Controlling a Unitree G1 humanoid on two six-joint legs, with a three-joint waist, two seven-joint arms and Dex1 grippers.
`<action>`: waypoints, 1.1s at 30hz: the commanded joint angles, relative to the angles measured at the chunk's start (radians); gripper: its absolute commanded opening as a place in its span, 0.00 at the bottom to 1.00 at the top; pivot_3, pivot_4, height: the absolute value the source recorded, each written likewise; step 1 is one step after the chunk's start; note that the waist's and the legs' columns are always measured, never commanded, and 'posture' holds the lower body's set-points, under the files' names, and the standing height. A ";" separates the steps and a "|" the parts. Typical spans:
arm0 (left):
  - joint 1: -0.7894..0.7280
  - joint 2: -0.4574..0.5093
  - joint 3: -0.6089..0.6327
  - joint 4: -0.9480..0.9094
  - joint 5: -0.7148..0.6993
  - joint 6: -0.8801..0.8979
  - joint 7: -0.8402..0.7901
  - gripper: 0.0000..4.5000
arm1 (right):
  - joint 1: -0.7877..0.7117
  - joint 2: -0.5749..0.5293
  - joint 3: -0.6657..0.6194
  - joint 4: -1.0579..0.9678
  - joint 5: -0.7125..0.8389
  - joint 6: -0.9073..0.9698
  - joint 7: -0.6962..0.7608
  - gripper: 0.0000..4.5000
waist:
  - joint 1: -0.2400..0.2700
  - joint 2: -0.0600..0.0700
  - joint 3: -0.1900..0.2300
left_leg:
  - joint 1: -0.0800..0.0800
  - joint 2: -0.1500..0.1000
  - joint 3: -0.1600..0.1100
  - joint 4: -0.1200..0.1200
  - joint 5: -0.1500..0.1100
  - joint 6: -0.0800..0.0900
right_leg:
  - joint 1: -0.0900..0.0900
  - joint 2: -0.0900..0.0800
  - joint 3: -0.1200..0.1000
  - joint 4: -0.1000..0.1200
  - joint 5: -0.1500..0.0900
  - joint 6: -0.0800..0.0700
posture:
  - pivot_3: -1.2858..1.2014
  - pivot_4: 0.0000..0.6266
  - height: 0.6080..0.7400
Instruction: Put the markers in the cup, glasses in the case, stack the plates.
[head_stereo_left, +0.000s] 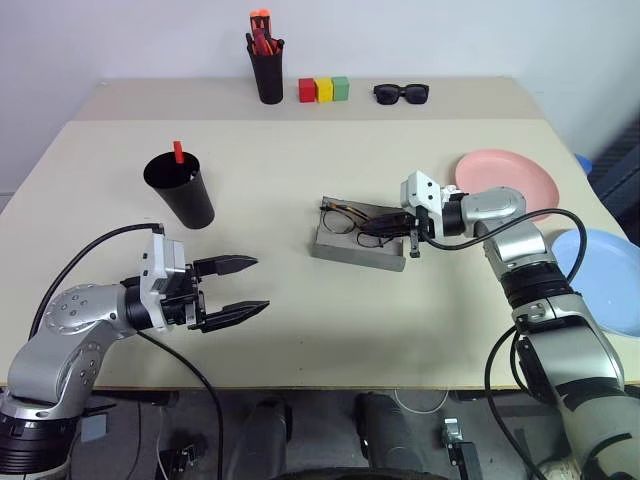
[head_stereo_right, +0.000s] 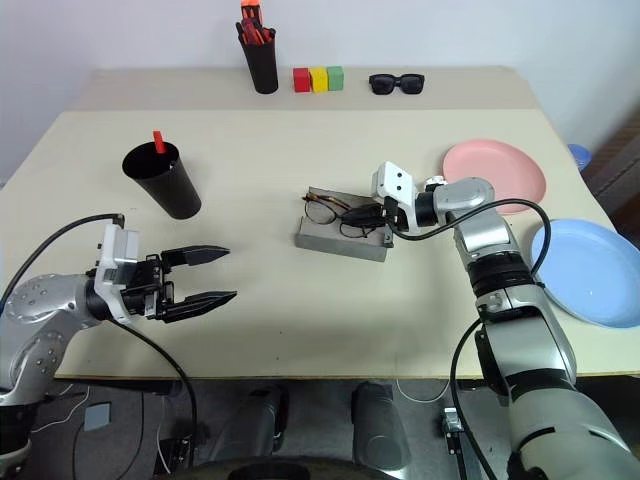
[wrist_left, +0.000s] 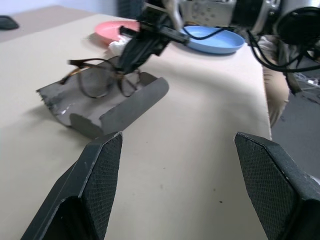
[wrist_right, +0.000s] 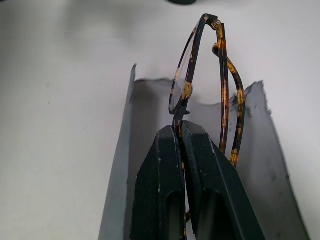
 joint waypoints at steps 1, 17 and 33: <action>0.021 0.015 0.046 -0.036 -0.022 0.003 0.009 0.82 | -0.034 -0.028 -0.014 -0.010 -0.003 0.000 0.029 0.01 | -0.003 0.000 0.000 | 0.000 0.000 0.000 0.000 0.000 0.000 | 0.000 0.000 0.000 0.000 0.000 0.000 | 0.52 0.24 1.00; 0.006 -0.004 0.039 -0.012 -0.008 -0.010 0.055 0.82 | 0.005 -0.077 -0.008 -0.117 0.000 0.134 0.126 0.66 | -0.003 0.001 0.000 | 0.000 0.000 0.000 0.000 0.000 0.000 | 0.000 0.000 0.000 0.000 0.000 0.000 | 0.52 0.24 1.00; -0.573 -0.191 -0.194 0.388 0.258 -0.038 0.316 0.30 | 0.451 -0.172 -0.376 -0.859 0.326 0.622 -0.214 1.00 | 0.035 0.000 0.001 | -0.001 -0.001 -0.002 0.002 0.000 0.000 | 0.001 0.000 -0.001 0.000 0.000 0.001 | 0.52 0.24 1.00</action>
